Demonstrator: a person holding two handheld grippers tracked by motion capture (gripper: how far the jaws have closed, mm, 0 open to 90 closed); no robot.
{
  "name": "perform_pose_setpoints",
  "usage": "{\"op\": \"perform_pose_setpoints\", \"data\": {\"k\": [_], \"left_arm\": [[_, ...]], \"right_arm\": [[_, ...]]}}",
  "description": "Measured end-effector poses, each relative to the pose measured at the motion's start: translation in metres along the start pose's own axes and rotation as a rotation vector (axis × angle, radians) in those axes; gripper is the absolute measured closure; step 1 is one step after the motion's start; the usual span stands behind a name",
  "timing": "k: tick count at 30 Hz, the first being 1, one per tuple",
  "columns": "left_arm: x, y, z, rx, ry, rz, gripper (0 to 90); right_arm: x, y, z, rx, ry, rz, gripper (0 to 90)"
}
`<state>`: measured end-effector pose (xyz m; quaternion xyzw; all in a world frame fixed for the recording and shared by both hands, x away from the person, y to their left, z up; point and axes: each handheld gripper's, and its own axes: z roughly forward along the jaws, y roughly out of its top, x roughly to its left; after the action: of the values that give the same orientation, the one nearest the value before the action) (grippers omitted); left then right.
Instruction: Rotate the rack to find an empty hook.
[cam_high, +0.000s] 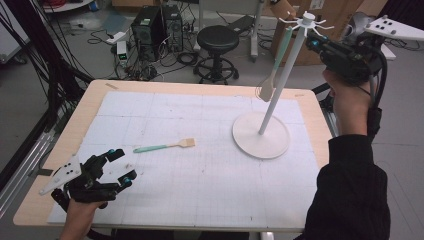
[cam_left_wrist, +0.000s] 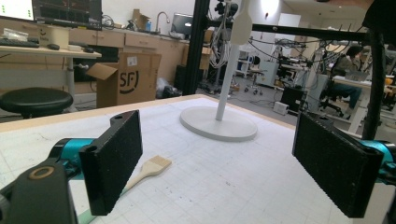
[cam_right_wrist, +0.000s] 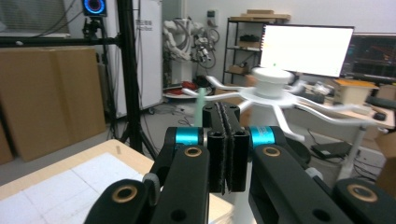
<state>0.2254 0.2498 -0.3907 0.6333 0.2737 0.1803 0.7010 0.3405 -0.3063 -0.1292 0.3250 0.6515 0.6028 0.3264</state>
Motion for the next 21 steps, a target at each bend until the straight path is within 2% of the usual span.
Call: {"op": "perform_pose_setpoints", "data": {"k": [5,9,16,21], "left_arm": [[0.0,0.0,-0.001,0.0,0.0,-0.002,16.5],[0.001,0.0,-0.001,-0.002,0.0,-0.005,16.5],[0.0,-0.001,0.0,-0.004,-0.003,-0.004,16.5],[0.0,-0.002,0.003,0.002,-0.005,-0.005,16.5]], "right_arm": [[0.01,0.002,0.008,-0.002,0.026,-0.003,89.3],[0.013,0.004,0.001,-0.019,0.038,-0.017,89.3],[-0.004,0.003,-0.029,-0.033,-0.022,-0.006,89.3],[-0.019,-0.004,-0.039,-0.003,-0.072,0.012,89.3]]}}
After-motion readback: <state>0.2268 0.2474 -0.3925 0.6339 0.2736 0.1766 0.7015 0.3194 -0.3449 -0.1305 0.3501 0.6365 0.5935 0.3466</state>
